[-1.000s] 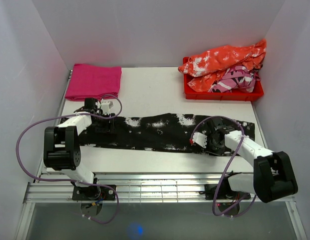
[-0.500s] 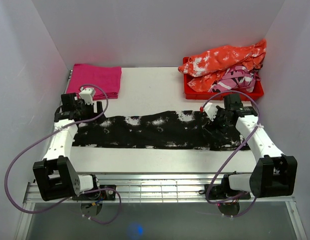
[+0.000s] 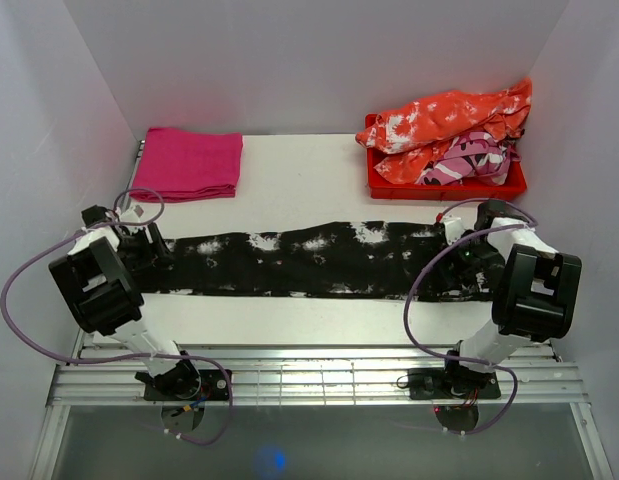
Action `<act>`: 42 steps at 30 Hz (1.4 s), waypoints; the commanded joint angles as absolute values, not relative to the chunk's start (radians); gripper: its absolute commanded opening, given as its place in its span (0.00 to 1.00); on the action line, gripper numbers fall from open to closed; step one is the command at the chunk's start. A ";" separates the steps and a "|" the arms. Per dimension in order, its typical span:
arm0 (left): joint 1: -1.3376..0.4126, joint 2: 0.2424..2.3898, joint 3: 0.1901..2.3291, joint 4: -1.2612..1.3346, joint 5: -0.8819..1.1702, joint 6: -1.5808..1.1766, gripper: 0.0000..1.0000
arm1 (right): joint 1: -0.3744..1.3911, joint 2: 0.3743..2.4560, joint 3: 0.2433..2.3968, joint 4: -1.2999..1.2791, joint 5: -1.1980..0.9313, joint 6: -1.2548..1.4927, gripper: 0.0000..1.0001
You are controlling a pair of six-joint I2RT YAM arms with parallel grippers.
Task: Fold and stack the trousers
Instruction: Fold the trousers
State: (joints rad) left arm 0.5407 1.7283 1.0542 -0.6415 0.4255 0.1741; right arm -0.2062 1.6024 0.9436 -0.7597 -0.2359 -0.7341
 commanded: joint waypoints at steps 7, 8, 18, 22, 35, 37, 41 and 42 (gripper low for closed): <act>0.732 1.764 1.137 -0.784 0.469 0.348 0.74 | -0.370 1.723 0.959 -0.696 -0.129 -0.827 0.93; 0.744 1.752 1.144 -0.801 0.480 0.368 0.74 | -0.368 1.712 0.980 -0.709 -0.136 -0.827 0.93; 0.821 1.649 1.112 -0.810 0.459 0.427 0.72 | -0.376 1.543 1.150 -0.966 -0.342 -0.816 0.90; 0.851 1.721 1.126 -0.789 0.439 0.402 0.68 | -0.377 1.543 1.173 -0.999 -0.357 -0.811 0.90; 0.868 1.717 1.135 -0.825 0.583 0.555 0.63 | -0.413 1.616 1.317 -1.005 -0.341 -0.838 0.91; 0.848 1.653 1.150 -0.865 0.621 0.601 0.63 | -0.420 1.650 1.382 -1.005 -0.333 -0.842 0.91; 0.743 1.540 1.151 -0.894 0.664 0.647 0.64 | -0.480 1.767 1.543 -1.000 -0.359 -0.772 0.91; 0.715 1.522 1.140 -0.891 0.654 0.647 0.65 | -0.512 1.784 1.586 -0.996 -0.365 -0.746 0.91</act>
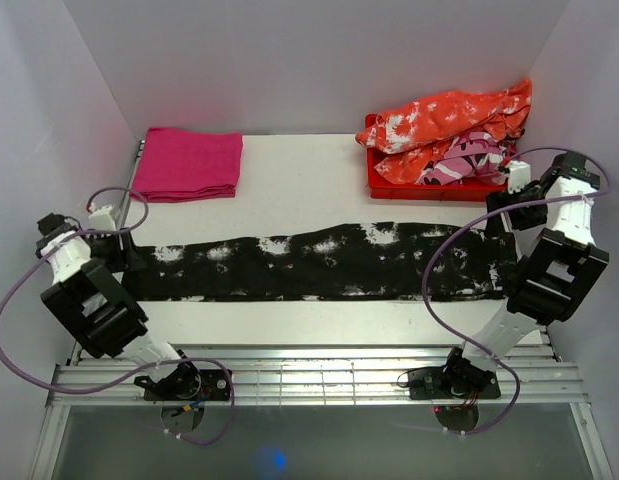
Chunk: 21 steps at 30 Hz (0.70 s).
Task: Fold and stack the trousers
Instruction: Fold the trousers
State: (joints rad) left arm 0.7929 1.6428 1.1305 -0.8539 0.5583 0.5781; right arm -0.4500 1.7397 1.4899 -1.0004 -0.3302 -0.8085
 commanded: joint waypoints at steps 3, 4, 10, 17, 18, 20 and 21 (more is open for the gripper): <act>0.608 1.497 1.071 -0.855 0.621 0.611 0.65 | -0.548 1.819 1.577 -0.927 -0.370 -0.670 0.90; 0.589 1.503 1.039 -0.821 0.614 0.592 0.64 | -0.548 1.824 1.563 -0.902 -0.361 -0.660 0.90; 0.531 1.667 1.009 -0.758 0.537 0.509 0.57 | -0.548 1.914 1.612 -0.867 -0.425 -0.725 0.90; 0.532 1.787 1.015 -0.741 0.379 0.520 0.53 | -0.535 2.058 1.787 -1.075 -0.595 -0.998 0.92; 0.532 1.796 1.023 -0.738 0.358 0.525 0.52 | -0.520 2.062 1.801 -1.103 -0.613 -1.008 0.93; 0.546 1.827 1.040 -0.733 0.305 0.540 0.51 | -0.499 2.030 1.798 -1.132 -0.693 -1.023 0.96; 0.551 1.836 1.051 -0.736 0.296 0.545 0.51 | -0.467 2.005 1.748 -1.121 -0.715 -1.020 0.96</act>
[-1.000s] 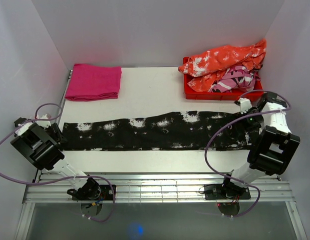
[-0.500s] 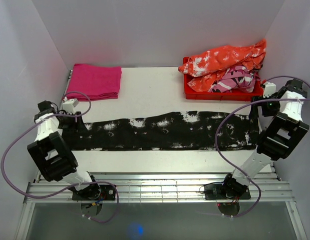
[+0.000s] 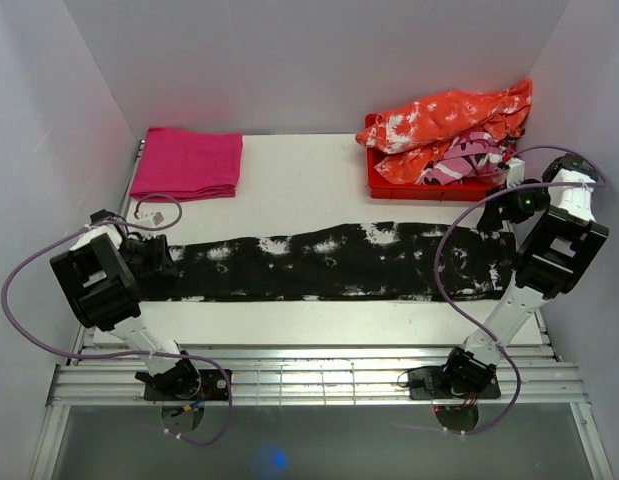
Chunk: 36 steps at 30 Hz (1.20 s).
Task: Fold and stack the trousers
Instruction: Fold the trousers
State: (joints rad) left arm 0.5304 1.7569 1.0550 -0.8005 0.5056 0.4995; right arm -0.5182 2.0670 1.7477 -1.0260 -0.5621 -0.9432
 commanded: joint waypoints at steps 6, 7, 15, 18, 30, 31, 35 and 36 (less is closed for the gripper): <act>0.557 1.859 1.184 -0.856 0.365 0.698 0.52 | -0.228 1.858 1.575 -0.918 -0.707 -0.885 0.96; 0.549 1.855 1.221 -0.874 0.380 0.716 0.53 | -0.198 1.861 1.580 -0.905 -0.701 -0.874 0.97; 0.468 1.731 1.358 -1.046 0.719 0.805 0.70 | 0.000 2.037 1.690 -0.862 -0.732 -0.824 0.99; 0.408 1.665 1.362 -1.026 0.811 0.764 0.72 | 0.070 2.068 1.672 -0.790 -0.706 -0.779 0.99; 0.085 1.661 1.413 -0.665 0.801 0.281 0.68 | 0.146 2.042 1.531 -0.718 -0.703 -0.824 0.08; 0.045 1.675 1.431 -0.634 0.796 0.228 0.67 | 0.150 1.995 1.501 -0.700 -0.698 -0.828 0.08; -0.060 1.741 1.463 -0.462 0.801 -0.108 0.67 | 0.205 1.837 1.278 -0.522 -0.615 -0.851 0.08; -0.096 1.749 1.463 -0.434 0.801 -0.153 0.68 | 0.216 1.763 1.173 -0.415 -0.563 -0.854 0.08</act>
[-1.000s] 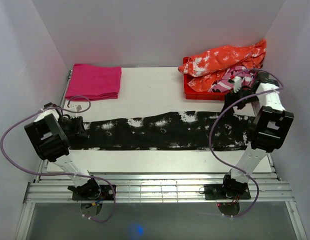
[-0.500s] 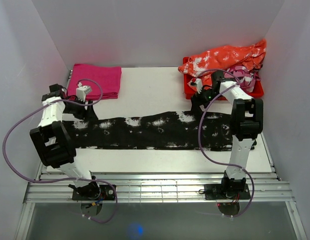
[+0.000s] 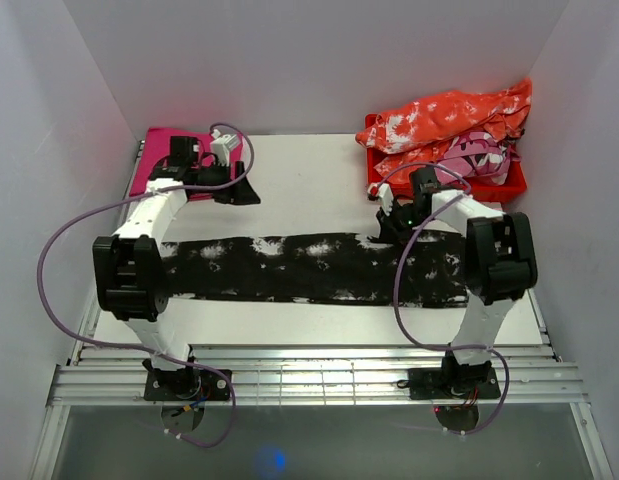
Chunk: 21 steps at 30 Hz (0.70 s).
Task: Fold and stack the trousers
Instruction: Fold the trousers
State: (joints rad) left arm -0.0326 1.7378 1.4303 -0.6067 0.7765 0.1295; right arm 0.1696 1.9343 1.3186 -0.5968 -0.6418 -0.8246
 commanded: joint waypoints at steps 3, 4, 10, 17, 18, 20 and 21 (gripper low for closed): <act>-0.171 1.772 1.457 -0.315 0.804 -0.294 0.73 | 0.265 1.625 1.024 -0.182 -0.461 -0.850 0.08; -0.189 1.775 1.451 -0.286 0.796 -0.322 0.75 | 0.279 1.593 0.932 -0.120 -0.428 -0.851 0.08; -0.325 1.845 1.465 -0.193 0.729 -0.400 0.79 | 0.368 1.456 0.770 0.173 -0.270 -0.885 0.08; -0.394 2.005 1.494 -0.086 0.821 -0.528 0.83 | 0.417 1.385 0.603 0.365 -0.172 -1.009 0.08; -0.406 2.016 1.490 -0.066 0.834 -0.541 0.83 | 0.420 1.362 0.571 0.380 -0.172 -1.022 0.08; -0.417 2.046 1.483 -0.010 0.859 -0.581 0.85 | 0.433 1.336 0.534 0.414 -0.179 -1.052 0.08; -0.431 2.058 1.491 0.024 0.864 -0.590 0.86 | 0.442 1.312 0.494 0.457 -0.179 -1.092 0.08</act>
